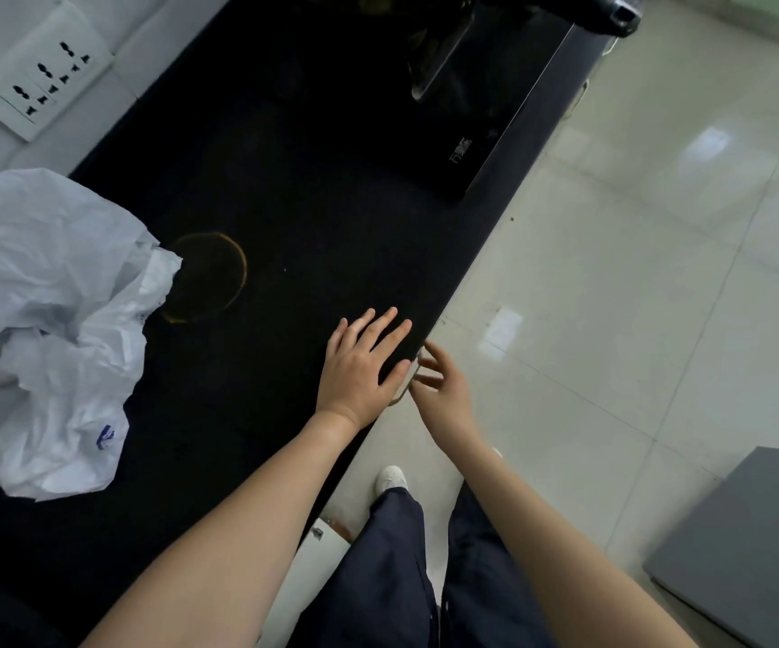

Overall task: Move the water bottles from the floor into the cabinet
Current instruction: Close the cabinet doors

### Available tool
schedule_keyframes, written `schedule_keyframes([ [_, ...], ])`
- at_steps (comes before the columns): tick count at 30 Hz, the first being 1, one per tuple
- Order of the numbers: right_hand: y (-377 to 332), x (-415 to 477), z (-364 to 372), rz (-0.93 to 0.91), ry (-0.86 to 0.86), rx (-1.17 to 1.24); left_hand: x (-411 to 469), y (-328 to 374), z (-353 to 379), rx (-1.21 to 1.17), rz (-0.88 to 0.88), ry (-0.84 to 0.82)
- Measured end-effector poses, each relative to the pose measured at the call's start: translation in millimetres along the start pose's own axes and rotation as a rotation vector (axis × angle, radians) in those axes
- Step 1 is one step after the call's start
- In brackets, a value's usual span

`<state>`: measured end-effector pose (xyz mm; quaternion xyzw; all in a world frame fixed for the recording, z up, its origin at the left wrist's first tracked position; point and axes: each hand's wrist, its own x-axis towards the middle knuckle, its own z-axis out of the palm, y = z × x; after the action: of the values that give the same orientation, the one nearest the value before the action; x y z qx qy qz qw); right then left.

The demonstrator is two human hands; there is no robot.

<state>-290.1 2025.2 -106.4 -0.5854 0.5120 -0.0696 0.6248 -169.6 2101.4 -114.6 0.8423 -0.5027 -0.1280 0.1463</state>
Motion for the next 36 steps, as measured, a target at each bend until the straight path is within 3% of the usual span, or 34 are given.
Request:
schedule_keyframes([
  [4, -31.7, -20.7, -30.0, -0.236, 0.043, -0.337, -3.3, 10.9, -32.8, -0.186, -0.064, -0.039],
  [10, -99.2, -56.0, -66.4, -0.719, 0.109, -0.757, -33.5, 22.8, -125.6, -0.174, 0.029, 0.292],
  [13, -121.5, -64.5, -70.2, -0.961, 0.118, -0.864, -58.5, 11.1, -158.0, -0.121, -0.019, 0.447],
  [16, -132.9, -58.8, -64.4, -1.099, 0.054, -0.941, -88.5, 0.8, -162.4, -0.063, -0.136, 0.502],
  [20, -130.1, -39.0, -45.6, -1.155, -0.162, -1.058, -133.5, 4.6, -128.4, -0.023, -0.356, 0.438],
  [24, -114.2, -21.9, -32.3, -1.171, -0.487, -1.148, -177.8, 49.6, -80.0, -0.002, -0.729, 0.412],
  [29, -97.2, -26.8, -22.7, -1.323, -0.864, -1.186, -223.6, 120.8, -41.4, -0.047, -1.223, 0.626],
  [36, -80.7, -68.6, 13.3, -1.571, -1.199, -1.145, -282.5, 199.4, -27.1, 0.006, -1.637, 0.859],
])
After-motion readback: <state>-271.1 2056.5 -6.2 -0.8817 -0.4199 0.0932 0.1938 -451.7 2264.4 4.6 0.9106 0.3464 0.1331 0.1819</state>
